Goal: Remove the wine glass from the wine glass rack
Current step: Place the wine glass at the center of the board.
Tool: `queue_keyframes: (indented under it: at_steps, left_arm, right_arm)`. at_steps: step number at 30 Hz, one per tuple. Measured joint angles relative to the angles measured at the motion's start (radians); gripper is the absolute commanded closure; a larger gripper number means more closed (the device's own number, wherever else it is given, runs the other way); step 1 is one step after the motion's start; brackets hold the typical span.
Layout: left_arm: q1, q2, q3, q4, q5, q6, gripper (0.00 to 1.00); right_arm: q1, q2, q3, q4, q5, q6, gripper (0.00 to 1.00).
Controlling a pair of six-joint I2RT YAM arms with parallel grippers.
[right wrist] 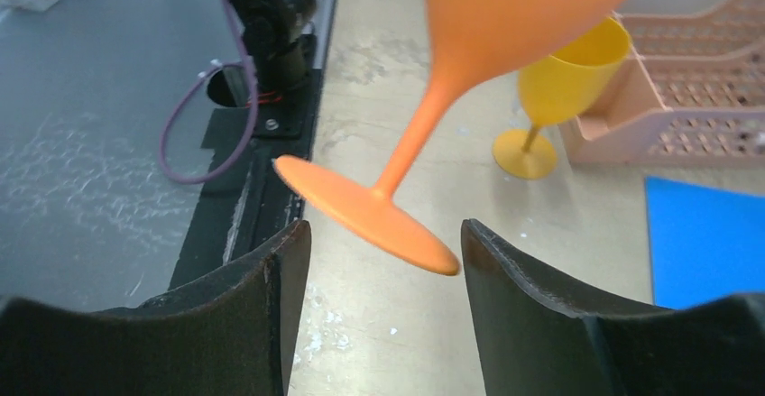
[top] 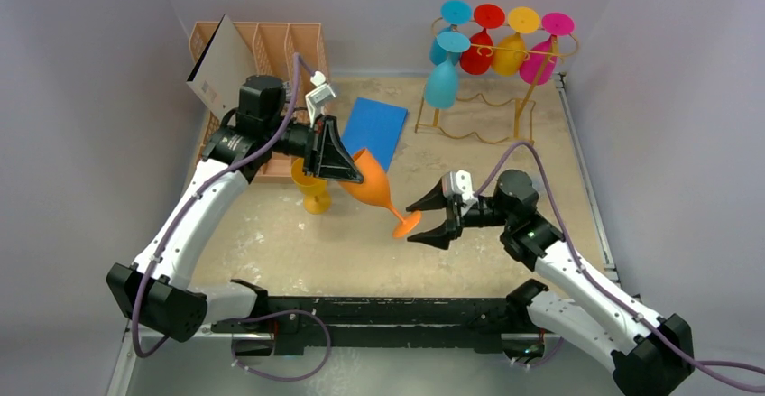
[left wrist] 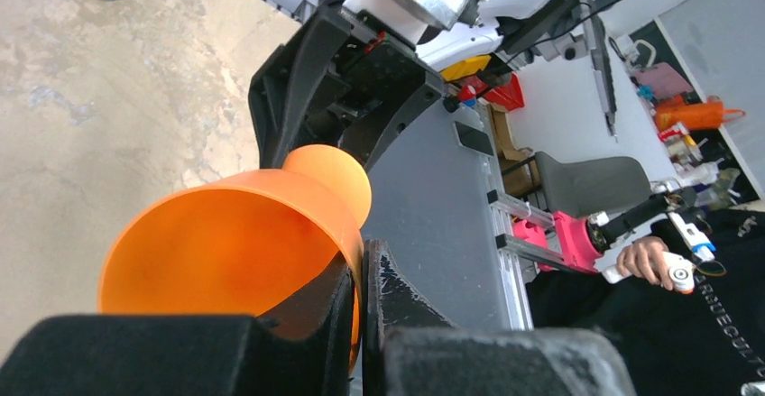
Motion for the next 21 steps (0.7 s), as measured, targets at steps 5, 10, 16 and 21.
queue_keyframes:
  at_steps: [5, 10, 16, 21]
  left_arm:
    - [0.000, -0.021, 0.016, -0.095, -0.081, 0.065, 1.00]
    - [0.000, -0.040, 0.044, -0.172, -0.186, 0.115, 1.00]
    - [0.000, -0.047, 0.045, -0.207, -0.322, 0.126, 1.00]
    - [0.000, -0.037, 0.046, -0.199, -0.429, 0.124, 1.00]
  right_arm:
    - [0.000, 0.001, 0.095, -0.169, 0.160, -0.021, 0.33]
    - [0.000, 0.000, 0.129, -0.254, 0.310, -0.039, 0.29]
    - [0.000, 0.001, 0.146, -0.368, 0.450, -0.062, 0.18]
    - [0.000, 0.008, 0.216, -0.460, 0.578, -0.051, 0.09]
